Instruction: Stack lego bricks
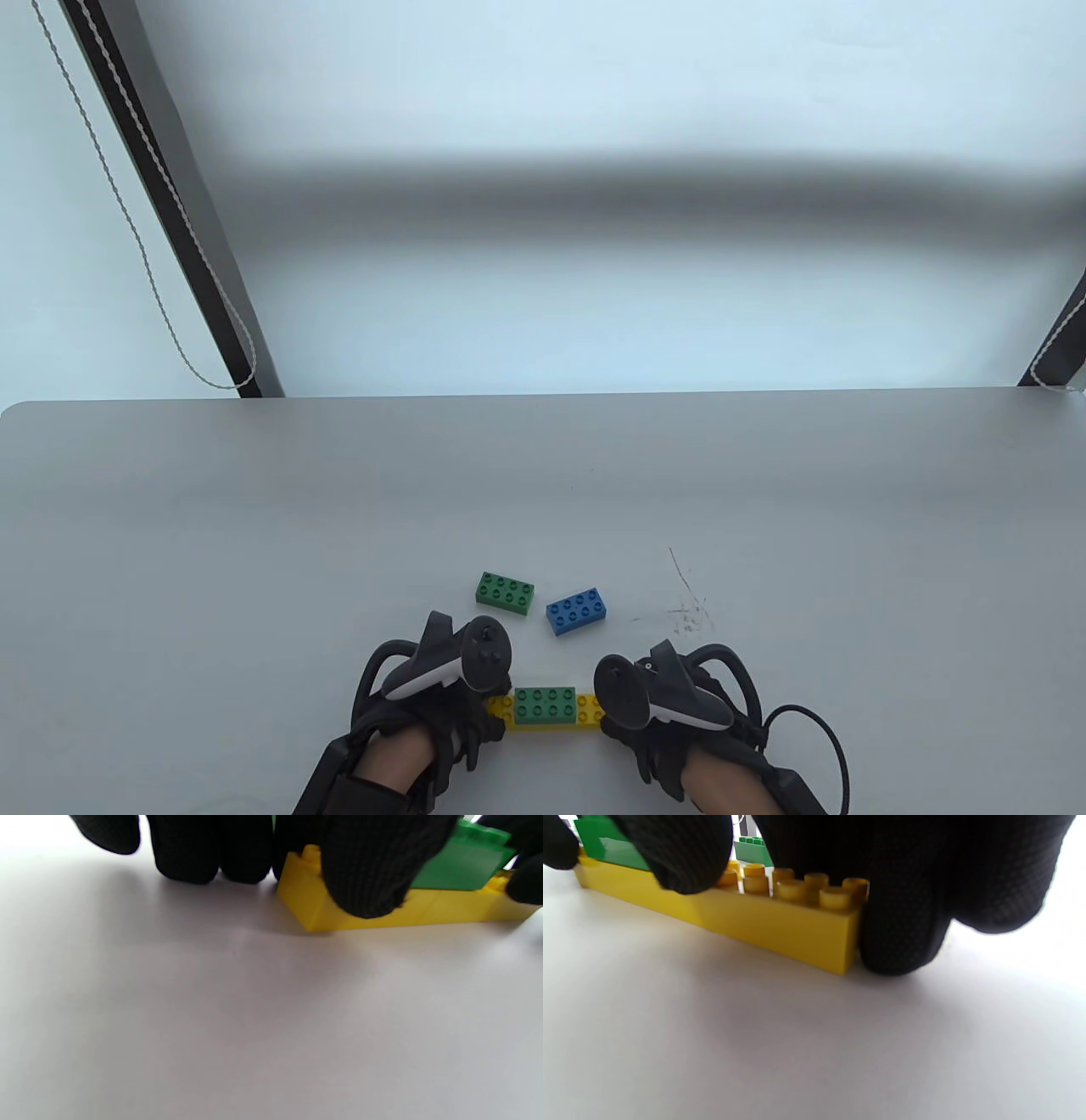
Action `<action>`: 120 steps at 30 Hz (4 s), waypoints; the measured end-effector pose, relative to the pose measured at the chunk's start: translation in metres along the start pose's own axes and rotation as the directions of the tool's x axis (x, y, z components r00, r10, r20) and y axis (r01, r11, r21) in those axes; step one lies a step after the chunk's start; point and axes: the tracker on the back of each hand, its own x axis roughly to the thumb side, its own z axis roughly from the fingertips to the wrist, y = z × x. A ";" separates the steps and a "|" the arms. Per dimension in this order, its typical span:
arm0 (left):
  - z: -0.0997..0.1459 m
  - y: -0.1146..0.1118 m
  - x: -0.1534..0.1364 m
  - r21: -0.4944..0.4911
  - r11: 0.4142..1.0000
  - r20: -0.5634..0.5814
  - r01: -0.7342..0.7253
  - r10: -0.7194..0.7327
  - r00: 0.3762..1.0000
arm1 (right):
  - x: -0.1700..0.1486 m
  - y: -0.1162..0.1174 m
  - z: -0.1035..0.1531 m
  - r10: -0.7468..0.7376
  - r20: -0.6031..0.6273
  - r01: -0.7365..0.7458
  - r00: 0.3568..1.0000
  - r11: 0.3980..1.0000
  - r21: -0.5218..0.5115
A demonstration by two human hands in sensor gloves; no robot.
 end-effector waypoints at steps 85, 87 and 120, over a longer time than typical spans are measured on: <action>-0.075 0.039 -0.013 0.265 0.961 -0.244 0.083 -0.017 0.970 | -0.028 -0.018 0.015 -0.162 0.023 0.163 0.986 0.986 -0.039; -0.072 0.042 -0.011 0.277 0.956 -0.242 0.094 -0.025 0.970 | -0.028 -0.018 0.015 -0.162 0.023 0.163 0.987 0.986 -0.043; 0.016 0.073 0.077 0.501 0.854 0.050 0.138 -0.188 0.981 | -0.005 -0.048 0.037 -0.090 0.121 0.141 0.989 0.832 -0.536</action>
